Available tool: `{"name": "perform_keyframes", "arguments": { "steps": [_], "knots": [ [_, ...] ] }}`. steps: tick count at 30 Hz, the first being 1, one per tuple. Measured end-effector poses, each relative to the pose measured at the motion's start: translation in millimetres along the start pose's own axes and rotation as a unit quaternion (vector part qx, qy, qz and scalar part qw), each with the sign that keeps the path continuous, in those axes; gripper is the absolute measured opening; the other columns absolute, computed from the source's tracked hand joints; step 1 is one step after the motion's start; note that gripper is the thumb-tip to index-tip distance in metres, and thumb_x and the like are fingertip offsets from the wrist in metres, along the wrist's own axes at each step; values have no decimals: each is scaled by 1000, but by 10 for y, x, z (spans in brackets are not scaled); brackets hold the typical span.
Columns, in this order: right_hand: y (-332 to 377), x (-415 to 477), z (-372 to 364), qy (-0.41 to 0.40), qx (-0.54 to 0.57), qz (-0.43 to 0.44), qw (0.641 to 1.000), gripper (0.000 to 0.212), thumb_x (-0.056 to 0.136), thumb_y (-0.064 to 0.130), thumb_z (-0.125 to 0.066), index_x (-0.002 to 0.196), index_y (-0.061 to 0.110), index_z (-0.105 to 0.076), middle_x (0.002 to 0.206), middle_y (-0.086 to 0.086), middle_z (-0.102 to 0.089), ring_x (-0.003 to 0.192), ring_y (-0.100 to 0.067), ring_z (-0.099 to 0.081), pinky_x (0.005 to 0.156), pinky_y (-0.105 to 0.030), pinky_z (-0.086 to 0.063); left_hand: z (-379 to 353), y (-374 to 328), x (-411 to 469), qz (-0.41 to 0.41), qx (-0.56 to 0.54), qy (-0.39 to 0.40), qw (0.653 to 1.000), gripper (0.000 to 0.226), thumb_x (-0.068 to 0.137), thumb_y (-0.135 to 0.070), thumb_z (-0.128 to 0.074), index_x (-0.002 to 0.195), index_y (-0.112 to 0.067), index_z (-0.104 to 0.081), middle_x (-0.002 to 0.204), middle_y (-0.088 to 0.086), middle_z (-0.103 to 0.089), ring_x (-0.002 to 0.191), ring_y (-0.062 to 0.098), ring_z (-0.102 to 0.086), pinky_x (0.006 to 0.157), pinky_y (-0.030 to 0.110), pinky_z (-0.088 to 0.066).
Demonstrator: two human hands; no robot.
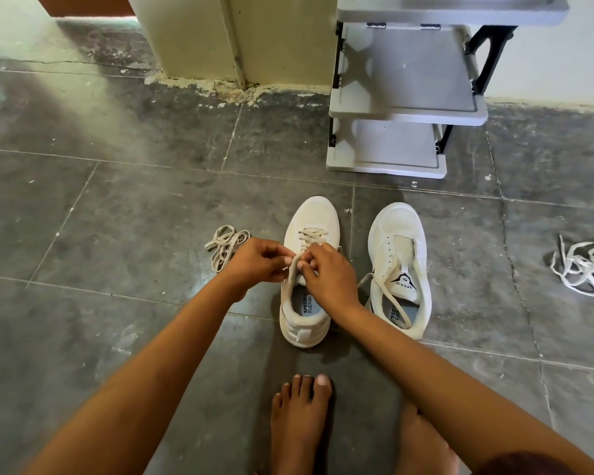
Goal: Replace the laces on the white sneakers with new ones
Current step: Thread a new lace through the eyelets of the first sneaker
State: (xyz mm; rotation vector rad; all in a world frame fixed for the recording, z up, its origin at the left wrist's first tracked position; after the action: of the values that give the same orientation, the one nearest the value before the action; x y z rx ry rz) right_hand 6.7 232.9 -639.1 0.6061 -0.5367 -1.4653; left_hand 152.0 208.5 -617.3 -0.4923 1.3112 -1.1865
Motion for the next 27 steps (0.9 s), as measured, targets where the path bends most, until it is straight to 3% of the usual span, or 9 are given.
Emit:
{"name": "perform_keyframes", "arguments": {
  "steps": [4,10,14,16,20,21,22,25,27],
  "knots": [
    [-48,30,67,19,55,-11,998,49,83,26,-67,123,14,-42,107,-6,-58,100,-22,-55,78,-29,-42,-60,-23,38,-34,65,-34,997,11,91,-3,-57,88,-7,-67,77,7,-65,70,15,-62,63,19,-56],
    [-268,-83,95,28,-208,92,973,64,81,46,-61,137,24,-41,139,6,-41,130,-21,-28,101,-32,-17,-91,-27,56,-100,255,-125,954,14,93,-4,-44,85,-9,-54,97,14,-67,93,32,-61,83,44,-48],
    [-247,-33,116,37,-199,103,974,62,78,46,-62,134,25,-44,138,7,-44,133,-21,-26,106,-32,-13,-162,-32,-66,-119,148,-164,968,16,97,-3,-38,87,-9,-49,94,11,-68,92,23,-64,87,40,-49],
    [-254,-33,125,35,-199,105,974,62,78,46,-63,134,26,-44,137,7,-44,133,-21,-26,108,-33,-13,-9,-310,-26,-87,-42,-171,980,19,101,-10,-34,88,-11,-47,85,6,-70,81,13,-66,80,33,-51],
    [-326,-93,123,24,-182,96,978,67,77,45,-64,136,25,-40,138,4,-41,132,-22,-27,110,-34,-12,179,-571,-298,-162,-271,-142,938,29,101,-14,-33,75,-20,-46,54,-9,-51,50,6,-51,61,25,-52],
    [-344,-102,126,25,-174,83,981,72,76,45,-65,139,24,-36,140,3,-38,133,-22,-26,110,-33,-11,50,-480,-349,-182,-254,-164,936,31,100,-18,-34,74,-26,-49,53,-12,-47,49,1,-43,58,24,-47],
    [-352,-101,127,27,-168,68,983,77,75,46,-65,141,23,-32,142,2,-36,133,-22,-24,110,-33,-10,-80,-272,-458,-166,-26,-237,957,31,99,-25,-35,76,-29,-55,56,-10,-50,55,-2,-40,64,26,-43],
    [-373,-81,134,41,-147,42,987,87,73,45,-67,145,21,-24,147,2,-30,136,-21,-20,110,-32,-10,-173,207,-6,-103,341,-132,925,40,100,-51,-22,119,-32,-51,118,16,-61,101,16,-52,100,43,-35],
    [-375,-66,136,54,-133,43,989,88,74,44,-68,145,20,-23,149,2,-28,138,-19,-19,111,-30,-10,39,-48,352,-18,265,-62,962,45,97,-56,-29,117,-28,-58,116,5,-63,104,22,-57,95,37,-45]
  ]
}}
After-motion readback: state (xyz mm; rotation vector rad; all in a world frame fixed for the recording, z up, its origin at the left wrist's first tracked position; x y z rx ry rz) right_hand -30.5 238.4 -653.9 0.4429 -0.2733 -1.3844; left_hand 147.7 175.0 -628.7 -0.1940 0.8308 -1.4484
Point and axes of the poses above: each hand's wrist, its own x-axis towards the middle knuckle, its own z-axis out of the back of the hand, y = z × x, the point moved 1 cm from there along x, towards the middle knuckle
